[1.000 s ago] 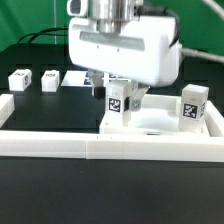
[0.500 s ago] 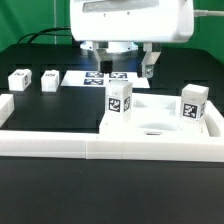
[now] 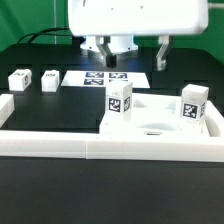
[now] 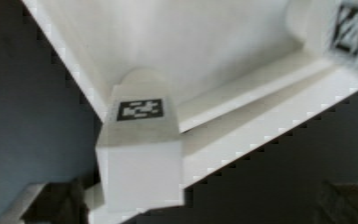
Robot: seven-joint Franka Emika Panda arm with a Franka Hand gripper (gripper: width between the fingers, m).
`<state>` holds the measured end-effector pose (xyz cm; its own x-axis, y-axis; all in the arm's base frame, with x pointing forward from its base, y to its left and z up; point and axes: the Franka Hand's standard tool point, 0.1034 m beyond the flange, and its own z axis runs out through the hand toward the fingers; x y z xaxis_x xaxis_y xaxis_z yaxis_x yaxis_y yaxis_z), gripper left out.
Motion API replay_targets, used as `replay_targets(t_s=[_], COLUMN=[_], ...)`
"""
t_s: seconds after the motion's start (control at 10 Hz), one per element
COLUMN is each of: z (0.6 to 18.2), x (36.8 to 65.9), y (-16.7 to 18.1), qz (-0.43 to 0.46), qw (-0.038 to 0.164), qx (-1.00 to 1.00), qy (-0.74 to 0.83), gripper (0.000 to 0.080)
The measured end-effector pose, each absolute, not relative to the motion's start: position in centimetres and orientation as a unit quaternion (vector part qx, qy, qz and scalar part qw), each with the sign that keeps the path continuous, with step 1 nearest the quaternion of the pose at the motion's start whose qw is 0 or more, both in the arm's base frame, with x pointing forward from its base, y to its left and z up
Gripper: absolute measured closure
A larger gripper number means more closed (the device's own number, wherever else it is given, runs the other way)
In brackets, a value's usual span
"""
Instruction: Assemble square table
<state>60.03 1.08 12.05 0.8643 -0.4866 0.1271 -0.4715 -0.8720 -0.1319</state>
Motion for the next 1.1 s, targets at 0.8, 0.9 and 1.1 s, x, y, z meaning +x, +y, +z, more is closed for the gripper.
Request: replay_targets(t_s=[0.8,0.9,1.1], z=[11.3,10.7,9.4], x=[57.2,55.4,54.2], y=[0.6,0.9,0.5], qz=[-0.049,-0.026,-0.006], qw=[0.044,0.044,0.041], qx=[-0.989,-0.990,-0.990], qy=[0.133,0.133,0.136], gripper=[0.0151,0.0151,0.0151])
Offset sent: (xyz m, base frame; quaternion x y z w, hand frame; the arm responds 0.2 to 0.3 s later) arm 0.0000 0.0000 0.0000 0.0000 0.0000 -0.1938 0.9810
